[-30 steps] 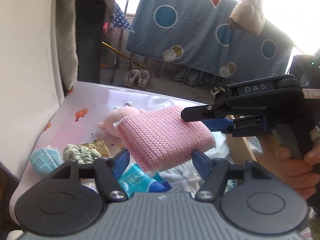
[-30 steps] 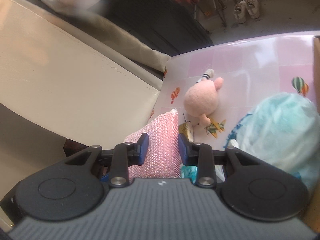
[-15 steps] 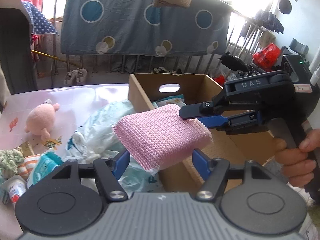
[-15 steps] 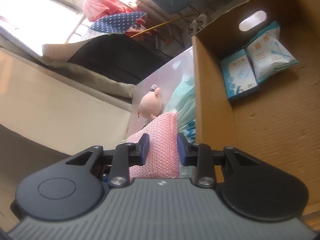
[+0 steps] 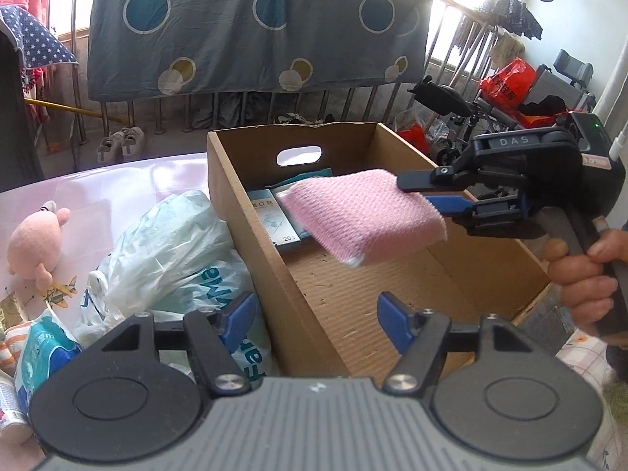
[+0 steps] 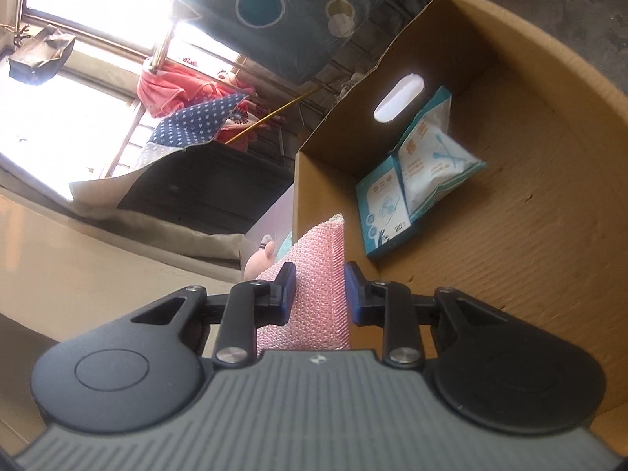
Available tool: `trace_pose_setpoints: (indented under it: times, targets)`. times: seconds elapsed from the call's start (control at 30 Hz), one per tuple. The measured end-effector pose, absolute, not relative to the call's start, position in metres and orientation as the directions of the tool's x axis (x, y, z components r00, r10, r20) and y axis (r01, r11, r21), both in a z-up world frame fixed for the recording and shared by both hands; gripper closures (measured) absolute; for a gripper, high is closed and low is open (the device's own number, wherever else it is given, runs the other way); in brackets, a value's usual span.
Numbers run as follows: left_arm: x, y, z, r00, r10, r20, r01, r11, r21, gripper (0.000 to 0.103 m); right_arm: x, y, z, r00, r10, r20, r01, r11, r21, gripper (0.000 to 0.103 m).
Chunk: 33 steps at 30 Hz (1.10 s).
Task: Organize soft objects
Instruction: 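Carry the pink knitted cloth with the right gripper into the cardboard box, then open the right gripper to drop the pink cloth in the box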
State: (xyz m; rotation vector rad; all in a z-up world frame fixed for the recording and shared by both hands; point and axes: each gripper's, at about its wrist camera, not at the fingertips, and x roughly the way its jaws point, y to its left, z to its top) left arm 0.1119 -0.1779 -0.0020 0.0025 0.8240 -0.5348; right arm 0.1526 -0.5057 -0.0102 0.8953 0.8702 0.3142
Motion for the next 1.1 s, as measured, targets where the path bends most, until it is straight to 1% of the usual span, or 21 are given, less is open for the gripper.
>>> trace_pose_setpoints:
  times: [0.17,0.3,0.37,0.53,0.67,0.77,0.87,0.9,0.97,1.0,1.03,1.1]
  targets:
    - [0.116,-0.163,-0.003,0.567,-0.433,-0.701,0.430,0.881,-0.196,0.034,0.160,-0.541,0.004,0.696,0.450,-0.560,0.158,0.664,0.731,0.078]
    - [0.118,-0.148,-0.007,0.574,-0.409,-0.710,0.401,0.896,-0.192,0.034,0.170,-0.558,0.006,0.743,0.289,-0.604,0.266,0.700,0.662,0.078]
    - [0.119,-0.139,-0.008,0.578,-0.395,-0.714,0.383,0.904,-0.190,0.034,0.182,-0.559,0.004,0.749,0.232,-0.620,0.296,0.721,0.627,0.078]
    - [0.121,-0.120,-0.010,0.587,-0.365,-0.722,0.341,0.921,-0.188,0.034,0.224,-0.540,0.004,0.739,0.063,-0.671,0.319,0.845,0.430,0.078]
    - [0.122,-0.108,-0.011,0.595,-0.352,-0.722,0.318,0.929,-0.191,0.034,0.248,-0.528,0.004,0.743,-0.081,-0.664,0.365,0.881,0.300,0.078]
    - [0.123,-0.104,-0.012,0.594,-0.348,-0.725,0.309,0.931,-0.193,0.034,0.258,-0.521,0.000,0.750,-0.173,-0.638,0.416,0.874,0.252,0.077]
    - [0.122,-0.099,-0.013,0.596,-0.342,-0.726,0.302,0.934,-0.192,0.034,0.264,-0.512,-0.012,0.770,-0.208,-0.603,0.440,0.858,0.266,0.075]
    - [0.122,-0.097,-0.012,0.598,-0.341,-0.725,0.300,0.934,-0.193,0.034,0.265,-0.508,-0.018,0.766,-0.214,-0.606,0.445,0.857,0.259,0.073]
    - [0.121,-0.092,-0.012,0.602,-0.336,-0.725,0.293,0.937,-0.192,0.034,0.266,-0.499,-0.028,0.739,-0.190,-0.646,0.432,0.870,0.238,0.067]
    - [0.121,-0.090,-0.012,0.604,-0.333,-0.724,0.289,0.938,-0.191,0.034,0.265,-0.494,-0.032,0.724,-0.184,-0.665,0.426,0.877,0.221,0.059]
    - [0.120,-0.087,-0.011,0.607,-0.331,-0.723,0.285,0.939,-0.191,0.034,0.262,-0.489,-0.035,0.710,-0.186,-0.679,0.424,0.883,0.201,0.056]
    - [0.120,-0.083,-0.011,0.610,-0.329,-0.721,0.277,0.941,-0.195,0.034,0.253,-0.481,-0.039,0.693,-0.171,-0.701,0.414,0.890,0.193,0.055]
